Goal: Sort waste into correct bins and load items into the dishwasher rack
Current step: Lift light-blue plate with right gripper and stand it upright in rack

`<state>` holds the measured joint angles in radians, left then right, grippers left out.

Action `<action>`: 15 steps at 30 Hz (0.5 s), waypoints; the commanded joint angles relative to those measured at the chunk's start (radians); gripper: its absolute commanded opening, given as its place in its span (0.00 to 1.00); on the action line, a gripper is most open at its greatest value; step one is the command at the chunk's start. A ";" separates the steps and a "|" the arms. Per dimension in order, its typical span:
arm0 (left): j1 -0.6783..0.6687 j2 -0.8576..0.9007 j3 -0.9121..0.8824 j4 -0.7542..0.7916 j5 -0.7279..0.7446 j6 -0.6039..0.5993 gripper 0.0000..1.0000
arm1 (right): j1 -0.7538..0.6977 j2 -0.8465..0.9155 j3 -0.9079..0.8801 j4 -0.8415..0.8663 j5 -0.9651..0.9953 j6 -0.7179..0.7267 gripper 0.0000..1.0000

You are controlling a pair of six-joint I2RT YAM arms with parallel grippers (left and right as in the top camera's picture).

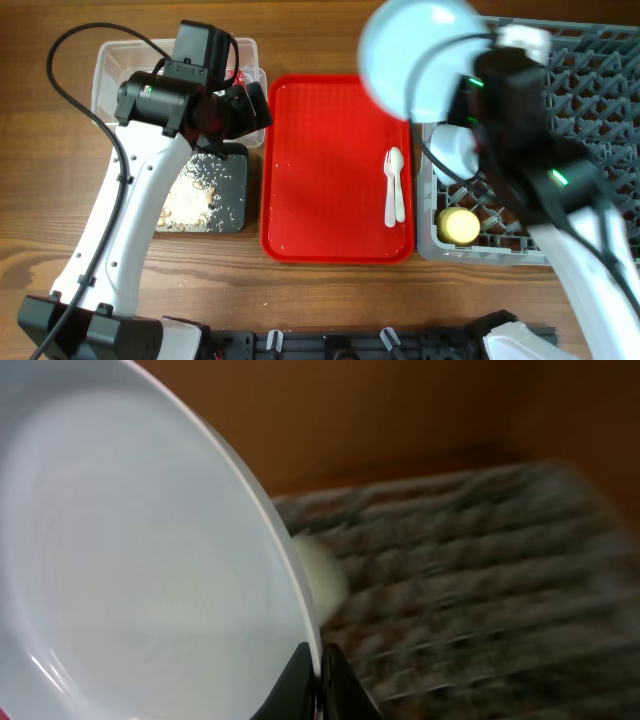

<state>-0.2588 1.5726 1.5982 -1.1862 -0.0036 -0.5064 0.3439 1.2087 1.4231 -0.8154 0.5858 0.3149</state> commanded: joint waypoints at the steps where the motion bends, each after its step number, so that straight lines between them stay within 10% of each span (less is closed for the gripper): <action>1: 0.004 -0.007 0.010 0.000 -0.017 0.004 1.00 | -0.072 -0.050 0.006 -0.005 0.352 -0.275 0.04; 15: 0.004 -0.007 0.010 -0.001 -0.017 0.004 1.00 | -0.356 0.135 0.003 0.142 0.446 -0.711 0.04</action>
<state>-0.2588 1.5726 1.5982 -1.1870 -0.0032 -0.5064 0.0120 1.2854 1.4239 -0.7166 0.9909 -0.2306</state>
